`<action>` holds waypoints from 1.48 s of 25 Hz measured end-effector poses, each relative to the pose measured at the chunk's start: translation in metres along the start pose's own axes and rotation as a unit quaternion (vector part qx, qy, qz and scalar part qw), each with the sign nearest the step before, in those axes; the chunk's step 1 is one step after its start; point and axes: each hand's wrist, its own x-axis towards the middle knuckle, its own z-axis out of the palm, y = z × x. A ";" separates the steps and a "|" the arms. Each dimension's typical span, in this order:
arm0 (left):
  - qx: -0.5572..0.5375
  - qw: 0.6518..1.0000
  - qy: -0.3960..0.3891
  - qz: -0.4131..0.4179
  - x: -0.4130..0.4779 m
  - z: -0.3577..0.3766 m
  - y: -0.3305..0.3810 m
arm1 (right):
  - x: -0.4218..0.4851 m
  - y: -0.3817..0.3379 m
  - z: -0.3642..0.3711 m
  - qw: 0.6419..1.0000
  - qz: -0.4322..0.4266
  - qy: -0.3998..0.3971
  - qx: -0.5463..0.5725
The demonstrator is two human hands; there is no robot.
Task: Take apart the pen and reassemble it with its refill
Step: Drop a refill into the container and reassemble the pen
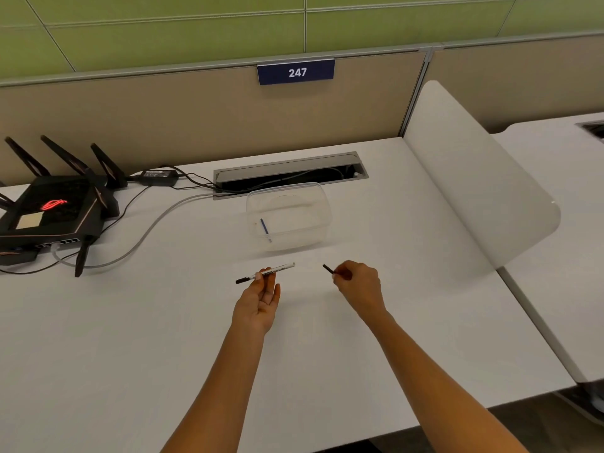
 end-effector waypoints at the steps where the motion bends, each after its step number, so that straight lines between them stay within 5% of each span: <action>1: -0.002 1.000 0.001 0.001 0.000 0.001 0.001 | -0.003 -0.010 0.000 0.999 -0.015 0.003 0.036; 10: -0.008 1.000 0.010 0.016 0.000 0.008 0.009 | -0.021 -0.060 -0.008 0.988 -0.074 -0.008 0.135; 37: 0.073 0.994 -0.003 0.077 -0.015 0.003 0.011 | -0.026 -0.076 -0.012 0.974 -0.220 -0.039 -0.043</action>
